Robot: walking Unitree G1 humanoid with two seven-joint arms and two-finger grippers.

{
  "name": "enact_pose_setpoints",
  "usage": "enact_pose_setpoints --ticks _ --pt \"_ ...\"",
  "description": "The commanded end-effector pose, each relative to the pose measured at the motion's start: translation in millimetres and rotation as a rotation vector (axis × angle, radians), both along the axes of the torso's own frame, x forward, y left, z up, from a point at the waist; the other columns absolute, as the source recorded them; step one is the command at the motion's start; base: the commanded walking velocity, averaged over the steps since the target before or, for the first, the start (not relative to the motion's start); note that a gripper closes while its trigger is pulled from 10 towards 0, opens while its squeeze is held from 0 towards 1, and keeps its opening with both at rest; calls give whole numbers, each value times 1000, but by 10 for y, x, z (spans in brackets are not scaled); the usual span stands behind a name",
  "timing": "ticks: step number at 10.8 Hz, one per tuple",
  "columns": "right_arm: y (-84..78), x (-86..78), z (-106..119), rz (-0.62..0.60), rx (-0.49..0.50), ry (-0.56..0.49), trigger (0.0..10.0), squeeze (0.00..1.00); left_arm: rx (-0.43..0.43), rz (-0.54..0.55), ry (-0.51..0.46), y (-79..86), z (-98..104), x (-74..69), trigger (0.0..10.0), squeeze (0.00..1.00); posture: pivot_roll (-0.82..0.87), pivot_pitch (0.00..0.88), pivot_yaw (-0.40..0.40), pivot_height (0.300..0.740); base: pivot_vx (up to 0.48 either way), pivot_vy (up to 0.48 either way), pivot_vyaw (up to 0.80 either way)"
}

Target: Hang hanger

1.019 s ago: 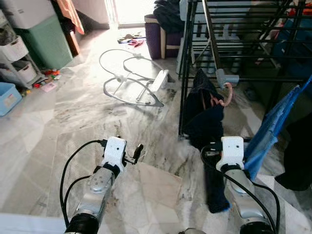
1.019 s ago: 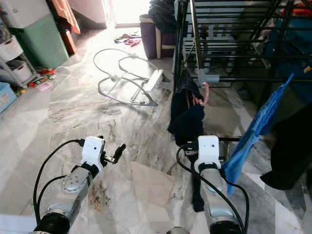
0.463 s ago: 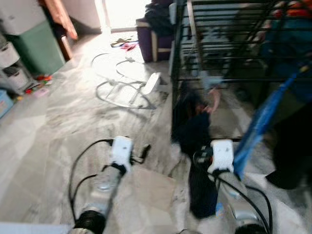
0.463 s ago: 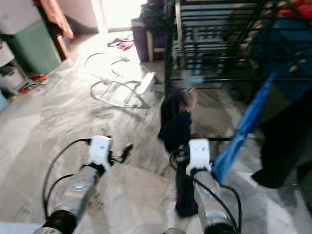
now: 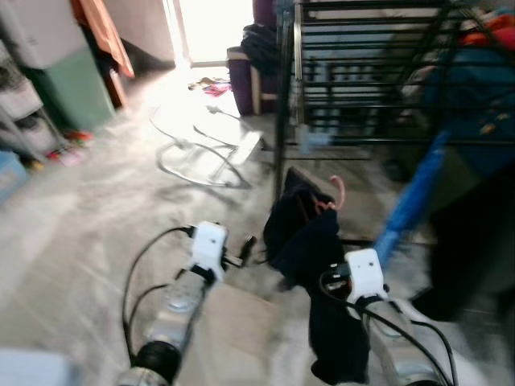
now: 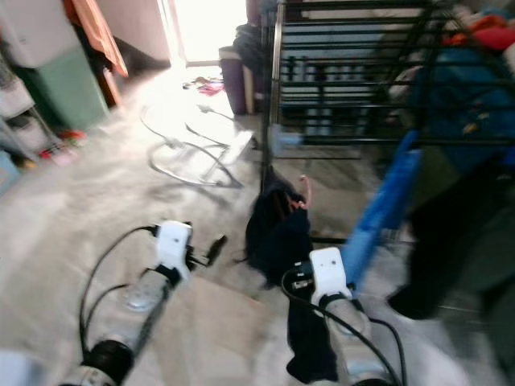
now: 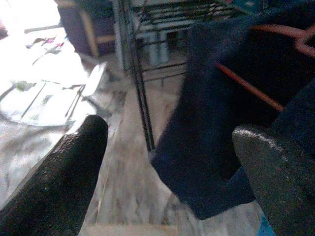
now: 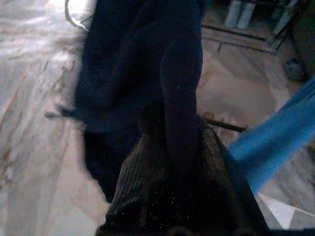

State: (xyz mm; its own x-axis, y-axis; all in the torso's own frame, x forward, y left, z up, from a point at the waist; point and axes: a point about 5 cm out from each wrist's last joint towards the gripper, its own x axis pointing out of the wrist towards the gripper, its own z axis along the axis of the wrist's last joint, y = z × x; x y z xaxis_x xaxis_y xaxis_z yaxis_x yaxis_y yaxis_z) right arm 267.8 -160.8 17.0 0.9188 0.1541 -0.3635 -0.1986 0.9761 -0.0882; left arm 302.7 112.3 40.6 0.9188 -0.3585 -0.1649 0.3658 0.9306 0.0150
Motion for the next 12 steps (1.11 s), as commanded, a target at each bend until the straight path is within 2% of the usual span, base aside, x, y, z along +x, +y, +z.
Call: enact_pose_setpoints --ticks 1,2,5,9,12 --pt "101 55 57 38 11 -25 10000 0 20 63 0 95 17 46 10000 0 -289 11 46 740 0 0 0" --pt "134 56 54 56 13 -25 10000 0 64 98 17 131 -21 50 10000 0 -286 22 47 740 0 0 0" --pt "171 41 54 69 21 -28 10000 0 113 154 42 250 -105 0 10000 0 -270 41 43 740 -111 0 0" --pt "238 61 47 90 22 -23 10000 0 121 181 38 306 -112 -19 10000 0 -244 50 40 740 -329 0 0" --pt "207 76 45 100 -18 -25 10000 0 128 182 33 324 -99 -3 10000 0 -242 48 38 740 -305 0 0"
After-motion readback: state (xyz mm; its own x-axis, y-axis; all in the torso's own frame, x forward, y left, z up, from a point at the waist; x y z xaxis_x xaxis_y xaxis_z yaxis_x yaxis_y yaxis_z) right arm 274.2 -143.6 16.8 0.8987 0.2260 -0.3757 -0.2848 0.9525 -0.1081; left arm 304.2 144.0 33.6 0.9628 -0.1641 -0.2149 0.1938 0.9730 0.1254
